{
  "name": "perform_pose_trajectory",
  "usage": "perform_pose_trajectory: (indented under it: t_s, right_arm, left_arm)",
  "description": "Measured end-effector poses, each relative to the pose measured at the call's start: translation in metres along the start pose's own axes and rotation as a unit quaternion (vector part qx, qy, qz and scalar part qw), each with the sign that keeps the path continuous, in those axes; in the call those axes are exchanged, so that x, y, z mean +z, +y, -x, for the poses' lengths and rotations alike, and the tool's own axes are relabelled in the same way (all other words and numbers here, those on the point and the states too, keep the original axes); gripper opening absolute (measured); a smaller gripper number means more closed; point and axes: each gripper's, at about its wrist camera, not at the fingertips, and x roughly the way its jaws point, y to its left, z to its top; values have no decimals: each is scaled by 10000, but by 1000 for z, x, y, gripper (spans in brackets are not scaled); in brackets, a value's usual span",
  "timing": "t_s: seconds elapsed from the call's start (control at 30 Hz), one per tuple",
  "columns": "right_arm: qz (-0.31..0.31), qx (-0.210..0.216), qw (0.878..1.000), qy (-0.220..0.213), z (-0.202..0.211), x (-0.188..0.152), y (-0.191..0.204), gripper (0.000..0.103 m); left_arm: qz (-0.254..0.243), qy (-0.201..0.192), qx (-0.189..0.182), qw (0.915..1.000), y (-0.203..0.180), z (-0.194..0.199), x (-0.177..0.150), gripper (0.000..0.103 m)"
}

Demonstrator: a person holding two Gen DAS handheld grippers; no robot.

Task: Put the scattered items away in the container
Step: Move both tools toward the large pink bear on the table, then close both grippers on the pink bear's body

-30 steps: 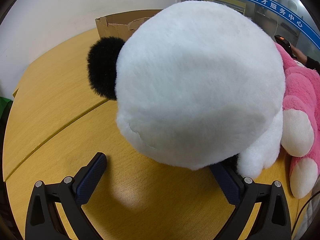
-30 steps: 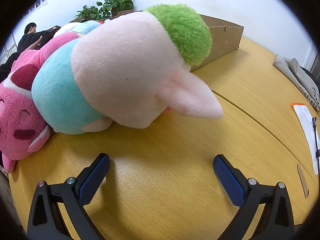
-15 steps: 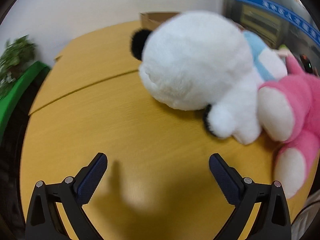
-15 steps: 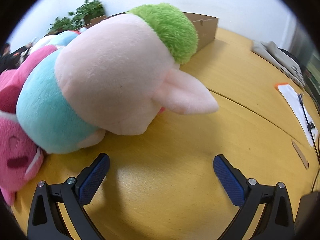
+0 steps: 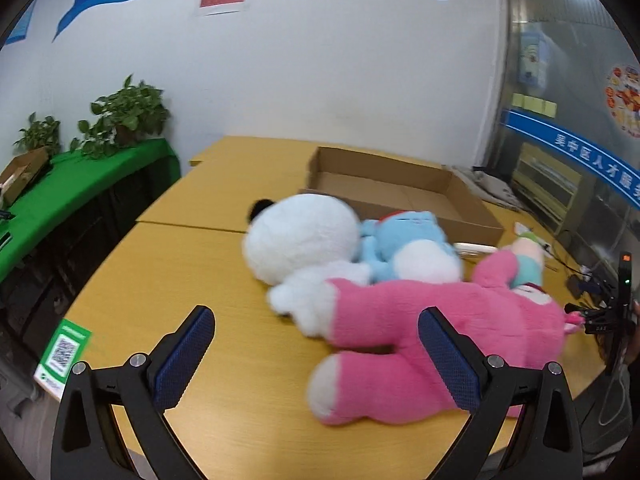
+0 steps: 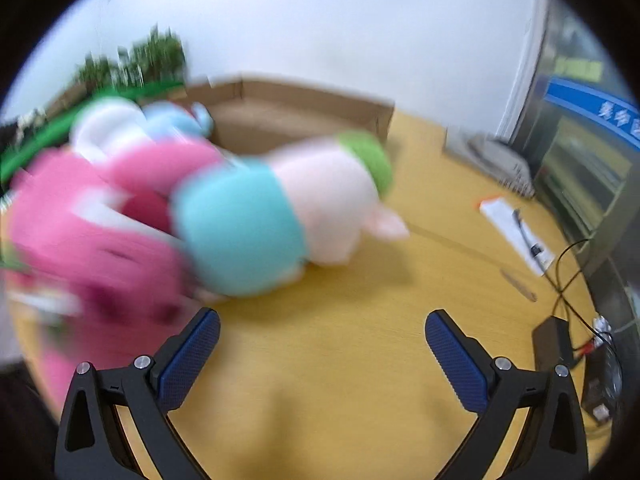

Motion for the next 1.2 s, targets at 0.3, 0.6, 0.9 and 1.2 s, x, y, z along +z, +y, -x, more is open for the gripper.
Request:
perform_pose_trajectory:
  t_s: [0.3,0.6,0.9,1.2]
  right_arm:
    - [-1078,-268,9920,-597,81,14,93,102]
    - [-1088,-426,9927,-312,66,14,129,102]
    - [-1068,-514,9927,-217,48,22,125,102]
    - [-1076,-514,9928,-82,28,27,114,102]
  left_arm:
    - [-979,20,-1144,9886,-82,-20,-7,103]
    - [-901,249,-1372,9861,-93,-31,-27,103]
    - [-703,529,-1370,9867,-84,-65,-22,103]
    - [-535,674,-1444,9858,-77,-87,-24,103]
